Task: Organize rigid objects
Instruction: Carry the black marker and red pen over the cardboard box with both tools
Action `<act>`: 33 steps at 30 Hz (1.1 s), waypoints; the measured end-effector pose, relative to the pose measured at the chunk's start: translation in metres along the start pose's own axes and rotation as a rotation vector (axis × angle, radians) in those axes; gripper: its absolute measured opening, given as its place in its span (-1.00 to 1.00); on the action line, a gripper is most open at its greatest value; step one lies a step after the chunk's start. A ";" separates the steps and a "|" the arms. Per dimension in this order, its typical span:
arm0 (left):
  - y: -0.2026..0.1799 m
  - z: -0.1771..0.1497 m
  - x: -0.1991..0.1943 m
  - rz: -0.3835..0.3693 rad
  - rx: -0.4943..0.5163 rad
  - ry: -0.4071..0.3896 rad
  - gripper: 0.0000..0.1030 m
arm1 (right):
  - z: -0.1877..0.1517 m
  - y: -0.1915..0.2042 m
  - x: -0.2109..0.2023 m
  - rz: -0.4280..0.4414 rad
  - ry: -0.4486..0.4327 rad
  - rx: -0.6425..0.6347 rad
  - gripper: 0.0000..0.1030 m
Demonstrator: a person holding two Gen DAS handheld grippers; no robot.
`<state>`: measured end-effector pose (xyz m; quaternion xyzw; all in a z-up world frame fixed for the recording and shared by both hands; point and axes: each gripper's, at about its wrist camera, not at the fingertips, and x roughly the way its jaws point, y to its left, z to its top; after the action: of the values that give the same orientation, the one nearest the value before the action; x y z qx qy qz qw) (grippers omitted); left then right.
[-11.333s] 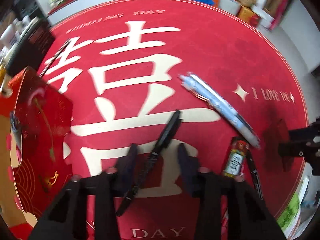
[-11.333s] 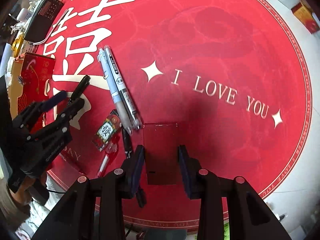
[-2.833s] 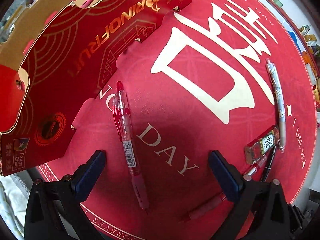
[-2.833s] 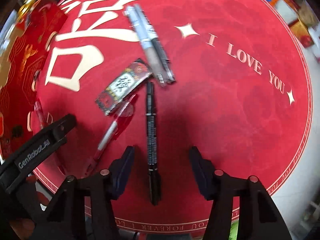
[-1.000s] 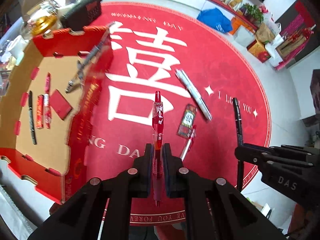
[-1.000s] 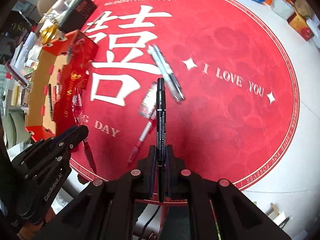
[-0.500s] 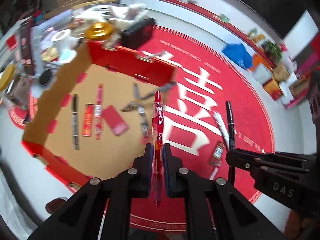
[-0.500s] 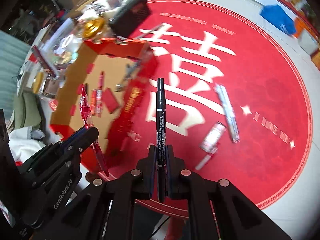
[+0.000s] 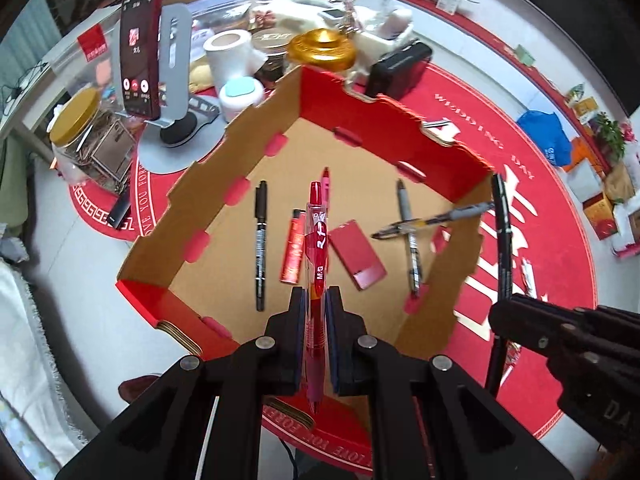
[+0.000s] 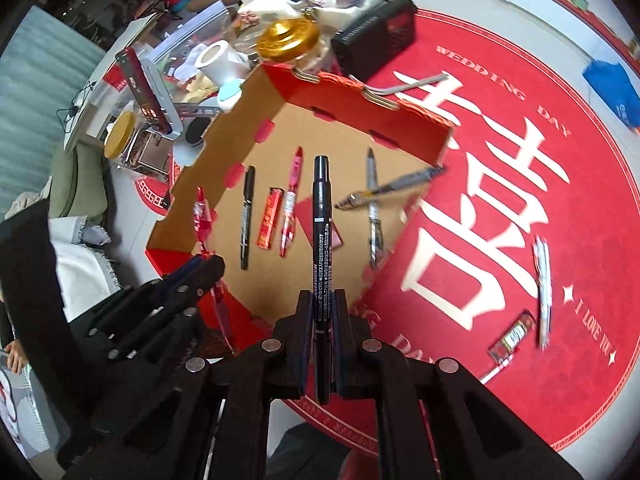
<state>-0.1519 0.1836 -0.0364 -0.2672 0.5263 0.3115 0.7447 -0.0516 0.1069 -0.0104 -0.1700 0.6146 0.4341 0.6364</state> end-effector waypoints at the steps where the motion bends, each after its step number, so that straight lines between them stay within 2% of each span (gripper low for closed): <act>1: 0.001 0.002 0.002 0.006 0.000 0.002 -0.80 | 0.003 0.001 0.002 0.000 0.000 0.000 -0.80; 13: 0.012 0.018 0.026 0.051 -0.007 0.040 -0.80 | 0.023 0.012 0.021 -0.023 0.000 -0.012 -0.80; 33: 0.014 0.024 0.046 0.053 -0.008 0.081 -0.80 | 0.031 0.012 0.039 -0.033 0.012 -0.005 -0.80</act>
<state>-0.1357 0.2187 -0.0743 -0.2685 0.5616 0.3220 0.7133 -0.0461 0.1506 -0.0371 -0.1840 0.6145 0.4241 0.6393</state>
